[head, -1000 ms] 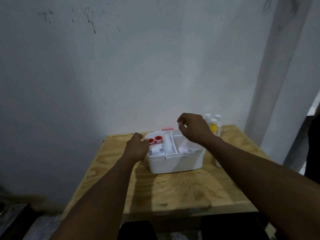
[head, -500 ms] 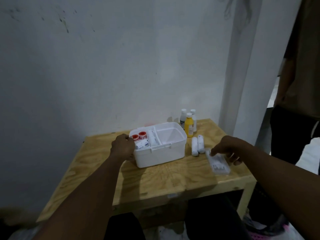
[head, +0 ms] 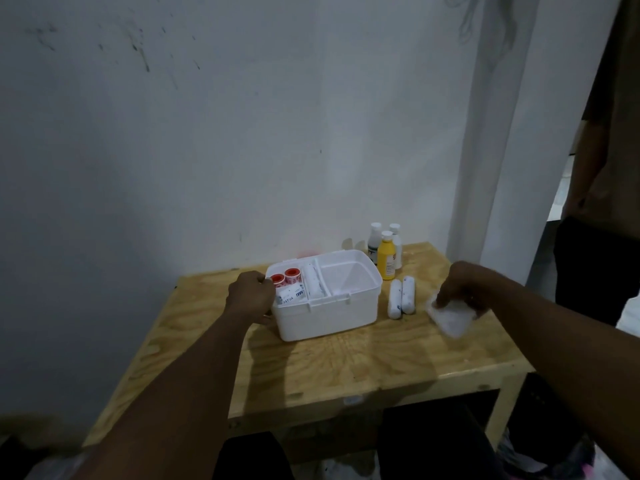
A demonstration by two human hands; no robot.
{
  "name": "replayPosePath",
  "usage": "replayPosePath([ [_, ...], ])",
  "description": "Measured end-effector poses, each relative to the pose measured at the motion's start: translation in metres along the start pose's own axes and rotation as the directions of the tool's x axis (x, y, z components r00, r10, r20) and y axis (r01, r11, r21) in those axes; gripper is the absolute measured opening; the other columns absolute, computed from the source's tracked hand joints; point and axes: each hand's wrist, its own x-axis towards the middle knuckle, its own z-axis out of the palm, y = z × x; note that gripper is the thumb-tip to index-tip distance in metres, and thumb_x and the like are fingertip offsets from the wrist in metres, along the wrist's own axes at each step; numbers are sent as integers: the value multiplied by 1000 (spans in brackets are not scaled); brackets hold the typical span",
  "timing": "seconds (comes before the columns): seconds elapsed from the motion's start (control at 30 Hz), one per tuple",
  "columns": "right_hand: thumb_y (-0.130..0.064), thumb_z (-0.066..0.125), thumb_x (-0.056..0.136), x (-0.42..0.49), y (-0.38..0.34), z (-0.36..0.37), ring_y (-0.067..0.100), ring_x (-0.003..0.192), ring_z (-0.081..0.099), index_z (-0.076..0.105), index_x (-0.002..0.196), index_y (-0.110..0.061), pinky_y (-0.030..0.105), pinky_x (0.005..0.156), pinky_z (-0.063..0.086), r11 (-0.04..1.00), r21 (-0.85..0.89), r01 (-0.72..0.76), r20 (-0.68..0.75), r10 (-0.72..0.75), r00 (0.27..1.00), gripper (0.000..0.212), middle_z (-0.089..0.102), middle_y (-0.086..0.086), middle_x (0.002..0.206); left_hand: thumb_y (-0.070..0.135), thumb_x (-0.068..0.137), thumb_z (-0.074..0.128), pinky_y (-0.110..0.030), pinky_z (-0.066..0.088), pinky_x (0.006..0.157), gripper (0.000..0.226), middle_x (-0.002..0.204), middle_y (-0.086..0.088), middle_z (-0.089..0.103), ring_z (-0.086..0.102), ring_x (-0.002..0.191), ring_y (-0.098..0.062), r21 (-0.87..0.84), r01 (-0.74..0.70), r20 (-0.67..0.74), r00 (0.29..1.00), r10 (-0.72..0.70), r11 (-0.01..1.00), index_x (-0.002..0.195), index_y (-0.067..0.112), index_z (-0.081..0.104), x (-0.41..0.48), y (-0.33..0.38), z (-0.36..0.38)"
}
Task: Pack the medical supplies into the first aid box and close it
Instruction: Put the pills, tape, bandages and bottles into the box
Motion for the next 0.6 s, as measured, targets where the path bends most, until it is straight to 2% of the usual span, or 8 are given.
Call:
replayPosePath([
  [0.1, -3, 80, 76, -14, -32, -24, 45, 98, 65, 58, 92, 7, 55, 84, 57, 986, 12, 167, -195, -161, 968, 29, 63, 31, 108, 18, 98, 53, -50, 65, 63, 23, 105, -17, 71, 75, 74, -34, -13, 7, 35, 999, -6, 1000, 112, 7, 67, 0, 3, -5],
  [0.17, -14, 85, 73, -25, -58, -36, 40, 90, 66, 56, 79, 1, 46, 73, 58, 945, 8, 327, -377, -300, 876, 33, 65, 27, 104, 17, 100, 53, -49, 65, 64, 19, 102, -17, 72, 75, 71, -32, -10, 11, 51, 999, -10, 1000, 108, 7, 67, 2, 5, -9],
  [0.2, -21, 86, 71, -29, -72, -39, 38, 93, 66, 60, 82, 1, 42, 72, 57, 909, 0, 416, -468, -368, 804, 36, 67, 24, 105, 18, 100, 54, -48, 65, 65, 19, 101, -16, 72, 75, 71, -31, -9, 11, 60, 998, -11, 1000, 107, 6, 67, 4, 4, -10],
  [0.27, -30, 85, 71, -34, -100, -34, 33, 103, 63, 66, 97, -2, 40, 83, 54, 814, 12, 581, -596, -461, 657, 42, 67, 16, 109, 17, 99, 57, -48, 65, 66, 18, 100, -16, 72, 76, 70, -31, -7, 10, 81, 997, -9, 1000, 107, 5, 68, 7, 4, -14],
  [0.33, -35, 84, 70, -34, -122, -17, 30, 105, 62, 65, 103, -10, 44, 90, 52, 726, 82, 683, -638, -488, 595, 45, 67, 11, 110, 17, 99, 59, -49, 65, 67, 17, 98, -16, 73, 77, 70, -32, -10, 9, 100, 995, -7, 1000, 103, 4, 68, 8, 4, -17],
  [0.4, -36, 85, 69, -27, -134, 10, 30, 103, 63, 62, 100, -13, 45, 90, 53, 706, 101, 701, -599, -520, 609, 45, 67, 11, 108, 17, 98, 58, -50, 65, 67, 16, 94, -16, 74, 77, 69, -33, -19, 6, 118, 993, -4, 1000, 95, 5, 68, 9, 4, -18],
  [0.5, -35, 83, 72, -9, -134, 53, 32, 109, 60, 61, 104, -11, 37, 89, 49, 777, 29, 628, -494, -535, 685, 46, 65, 12, 114, 17, 97, 57, -50, 65, 67, 17, 89, -16, 75, 77, 67, -33, -32, 20, 134, 991, -15, 999, 90, 7, 67, 8, 4, -20],
  [0.6, -36, 82, 72, 5, -125, 81, 33, 109, 62, 61, 109, -8, 33, 79, 46, 832, -84, 548, -425, -528, 735, 51, 66, 15, 116, 17, 97, 57, -51, 65, 66, 18, 88, -16, 76, 78, 66, -34, -43, 36, 151, 988, -29, 998, 94, 4, 69, 10, 3, -20],
])
